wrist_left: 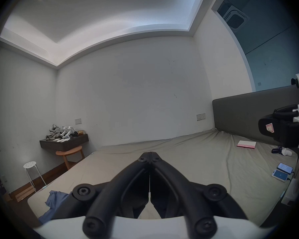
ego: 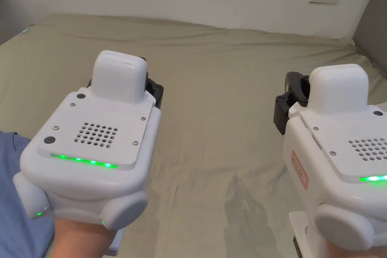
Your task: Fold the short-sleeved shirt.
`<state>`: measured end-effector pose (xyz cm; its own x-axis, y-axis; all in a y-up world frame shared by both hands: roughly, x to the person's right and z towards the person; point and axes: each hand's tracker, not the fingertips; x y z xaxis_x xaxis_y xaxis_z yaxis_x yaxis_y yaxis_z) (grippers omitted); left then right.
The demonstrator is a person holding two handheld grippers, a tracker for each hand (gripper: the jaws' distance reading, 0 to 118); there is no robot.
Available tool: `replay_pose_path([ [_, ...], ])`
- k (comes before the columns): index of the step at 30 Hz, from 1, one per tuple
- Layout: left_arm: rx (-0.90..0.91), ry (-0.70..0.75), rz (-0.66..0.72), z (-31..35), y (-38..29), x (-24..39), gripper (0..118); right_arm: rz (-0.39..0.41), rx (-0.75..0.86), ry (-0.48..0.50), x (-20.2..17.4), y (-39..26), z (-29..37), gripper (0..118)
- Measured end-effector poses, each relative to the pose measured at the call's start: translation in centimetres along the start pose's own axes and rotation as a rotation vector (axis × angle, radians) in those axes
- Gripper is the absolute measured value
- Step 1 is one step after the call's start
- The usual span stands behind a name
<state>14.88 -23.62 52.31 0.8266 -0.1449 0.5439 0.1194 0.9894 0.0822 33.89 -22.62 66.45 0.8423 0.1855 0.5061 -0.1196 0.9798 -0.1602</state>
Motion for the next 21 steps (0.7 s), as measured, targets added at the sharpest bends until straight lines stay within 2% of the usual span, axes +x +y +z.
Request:
replay_pose_path([
  [9,-0.001,0.074,0.001,0.9,0.3,-2.8,0,0.013,0.013,0.058,-1.8,0.6,-0.6,2],
  [18,-0.024,0.282,-0.024,4.1,-0.1,-9.7,0,0.037,0.065,0.239,-8.6,2.0,-1.3,2],
  [21,-0.031,0.378,-0.066,5.6,0.0,-12.3,0,0.012,0.076,0.308,-11.3,2.4,-1.4,2],
])
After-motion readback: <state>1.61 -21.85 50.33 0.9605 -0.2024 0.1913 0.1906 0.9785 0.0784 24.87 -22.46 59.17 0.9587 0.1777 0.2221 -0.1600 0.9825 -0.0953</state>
